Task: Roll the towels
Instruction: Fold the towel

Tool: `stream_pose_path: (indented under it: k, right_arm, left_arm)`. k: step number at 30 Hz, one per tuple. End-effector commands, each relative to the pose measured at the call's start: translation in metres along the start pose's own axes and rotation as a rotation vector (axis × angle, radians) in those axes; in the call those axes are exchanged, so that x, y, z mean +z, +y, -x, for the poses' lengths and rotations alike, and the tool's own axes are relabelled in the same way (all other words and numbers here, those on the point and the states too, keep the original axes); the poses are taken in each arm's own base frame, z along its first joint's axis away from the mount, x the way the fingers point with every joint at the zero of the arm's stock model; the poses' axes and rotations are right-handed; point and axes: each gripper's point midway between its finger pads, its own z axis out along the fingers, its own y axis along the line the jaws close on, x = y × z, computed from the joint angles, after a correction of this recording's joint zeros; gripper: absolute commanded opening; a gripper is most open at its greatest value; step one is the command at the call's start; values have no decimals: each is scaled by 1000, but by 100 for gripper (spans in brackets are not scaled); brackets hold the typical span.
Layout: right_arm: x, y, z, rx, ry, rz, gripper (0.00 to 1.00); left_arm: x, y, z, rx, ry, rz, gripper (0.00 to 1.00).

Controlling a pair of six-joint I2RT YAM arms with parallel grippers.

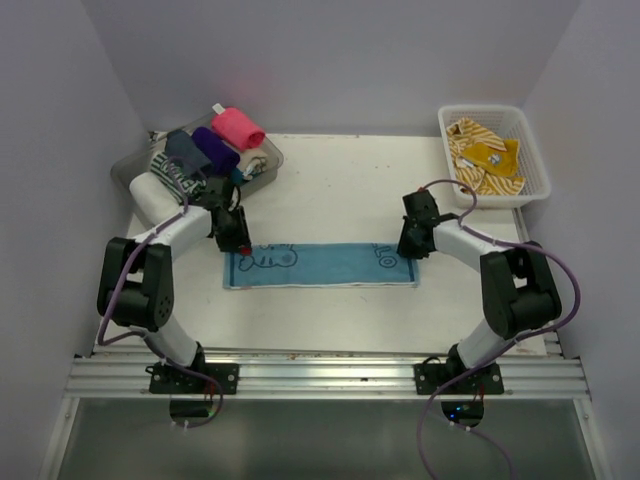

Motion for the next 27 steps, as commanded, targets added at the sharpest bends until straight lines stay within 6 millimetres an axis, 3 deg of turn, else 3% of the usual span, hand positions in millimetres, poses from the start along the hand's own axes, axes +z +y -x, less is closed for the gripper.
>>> stream_pose_path:
  k: [1, 5, 6, 9, 13, 16, 22, 27]
  right_arm:
    - [-3, -9, 2, -14, -10, -15, 24]
    - [-22, -11, 8, -11, -39, 6, 24]
    - [-33, -17, 14, 1, -79, -1, 27]
    - [-41, -36, 22, 30, -112, -13, 32]
    - [-32, -45, 13, -1, -37, -40, 42]
    - [-25, -39, 2, -6, 17, 2, 46]
    - [-17, -32, -16, -23, 59, 68, 51]
    - [-5, -33, -34, -10, 112, 70, 46]
  left_arm:
    - [7, 21, 4, -47, -10, 69, 41]
    - [28, 37, -5, -82, 53, 148, 36]
    - [28, 37, -4, -104, 44, 156, 36]
    - [13, 30, 10, -118, -25, 131, 37]
    - [-14, 26, 24, -107, -98, 121, 40]
    - [-33, 27, 29, -98, -138, 120, 42]
    - [-36, 28, 18, -85, -118, 109, 42]
    - [-27, 39, 6, -97, -85, 153, 41]
